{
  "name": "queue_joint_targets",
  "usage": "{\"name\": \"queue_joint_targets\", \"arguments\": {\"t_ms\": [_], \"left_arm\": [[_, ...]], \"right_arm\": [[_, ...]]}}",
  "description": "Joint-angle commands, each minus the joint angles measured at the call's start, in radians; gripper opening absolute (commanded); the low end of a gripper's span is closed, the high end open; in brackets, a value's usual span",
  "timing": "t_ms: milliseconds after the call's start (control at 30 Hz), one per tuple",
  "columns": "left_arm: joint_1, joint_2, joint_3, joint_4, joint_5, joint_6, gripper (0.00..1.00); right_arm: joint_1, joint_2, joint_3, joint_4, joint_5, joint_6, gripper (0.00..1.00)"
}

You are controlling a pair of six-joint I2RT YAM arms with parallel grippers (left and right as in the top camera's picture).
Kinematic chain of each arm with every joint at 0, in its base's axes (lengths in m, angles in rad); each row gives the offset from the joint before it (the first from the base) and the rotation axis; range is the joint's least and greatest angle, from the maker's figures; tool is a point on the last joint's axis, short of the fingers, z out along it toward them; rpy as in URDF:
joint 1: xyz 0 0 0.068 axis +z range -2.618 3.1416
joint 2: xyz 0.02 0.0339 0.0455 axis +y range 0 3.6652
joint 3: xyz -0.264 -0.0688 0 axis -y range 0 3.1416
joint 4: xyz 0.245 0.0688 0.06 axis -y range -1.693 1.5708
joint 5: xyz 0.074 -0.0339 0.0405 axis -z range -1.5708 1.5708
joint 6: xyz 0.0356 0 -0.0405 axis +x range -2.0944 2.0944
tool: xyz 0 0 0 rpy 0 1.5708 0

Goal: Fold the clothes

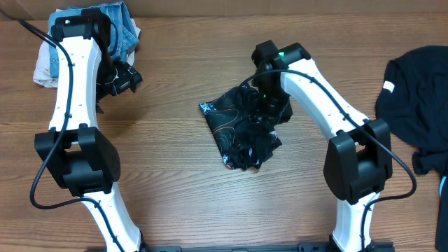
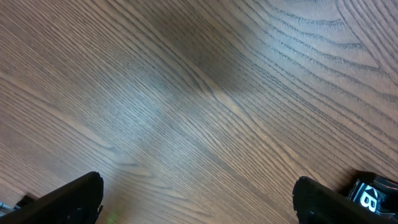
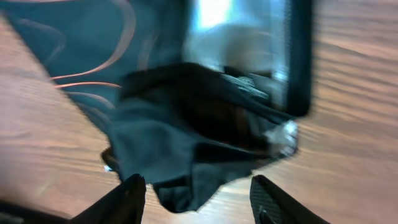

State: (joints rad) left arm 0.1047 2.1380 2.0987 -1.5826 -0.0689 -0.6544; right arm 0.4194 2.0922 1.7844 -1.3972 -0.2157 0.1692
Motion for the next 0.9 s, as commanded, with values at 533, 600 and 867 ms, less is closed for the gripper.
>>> {"name": "queue_joint_targets", "arguments": {"t_ms": [533,600,867], "left_arm": [[-0.007,-0.006,-0.006,-0.001,-0.021,0.005,1.00],[-0.007,-0.006,-0.006,-0.001,-0.021,0.005,1.00],[-0.007,-0.006,-0.006,0.002,-0.020,0.005,1.00]], "right_arm": [[0.003,-0.001,-0.186,0.154,0.217,-0.016,0.09],[-0.005,-0.001,-0.186,0.126,0.271,-0.016,0.09],[-0.039,-0.001,-0.184,-0.010,0.472,0.047,0.11]]}}
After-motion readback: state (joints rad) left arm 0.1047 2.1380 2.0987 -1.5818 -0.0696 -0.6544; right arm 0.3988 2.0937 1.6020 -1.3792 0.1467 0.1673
